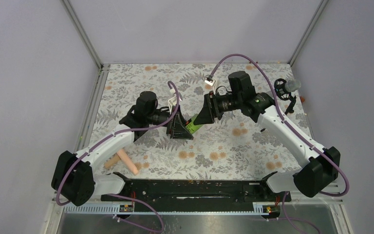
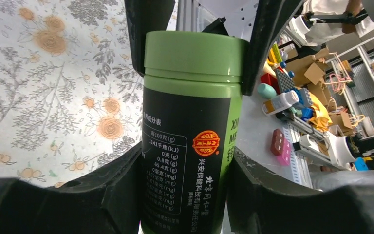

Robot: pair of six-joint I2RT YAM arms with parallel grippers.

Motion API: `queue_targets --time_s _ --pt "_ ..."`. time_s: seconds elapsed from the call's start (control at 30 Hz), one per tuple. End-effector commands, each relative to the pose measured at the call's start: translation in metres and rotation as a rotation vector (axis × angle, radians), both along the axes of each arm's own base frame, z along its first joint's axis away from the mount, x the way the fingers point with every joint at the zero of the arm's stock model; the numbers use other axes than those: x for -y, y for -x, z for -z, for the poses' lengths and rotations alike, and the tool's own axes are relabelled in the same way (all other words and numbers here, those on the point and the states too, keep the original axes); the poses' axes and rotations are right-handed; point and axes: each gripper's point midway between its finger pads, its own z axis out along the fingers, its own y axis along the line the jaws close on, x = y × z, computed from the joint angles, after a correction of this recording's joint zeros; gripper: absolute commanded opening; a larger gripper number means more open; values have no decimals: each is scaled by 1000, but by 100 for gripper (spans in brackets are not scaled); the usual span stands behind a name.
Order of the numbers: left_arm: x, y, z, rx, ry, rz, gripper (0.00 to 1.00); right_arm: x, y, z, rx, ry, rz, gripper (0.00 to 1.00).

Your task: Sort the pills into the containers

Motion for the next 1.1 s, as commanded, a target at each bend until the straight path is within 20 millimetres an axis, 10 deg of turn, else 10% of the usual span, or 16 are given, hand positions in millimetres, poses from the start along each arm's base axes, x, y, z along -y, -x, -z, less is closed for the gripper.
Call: queue_targets --time_s 0.0,0.17,0.6,0.87,1.07 --pt "4 -23 -14 81 5 -114 0 -13 -23 -19 65 -60 109 73" --pt "-3 -51 -15 139 3 -329 0 -28 -50 -28 -106 -150 329 87" --pt "-20 -72 -38 200 98 -577 0 -35 -71 -22 -258 -88 606 71" --pt "-17 -61 -48 165 141 -533 0 -50 -61 -64 -189 -287 465 1" --pt "-8 -31 -77 64 233 -361 0 -43 -9 -91 89 -418 -18 0"
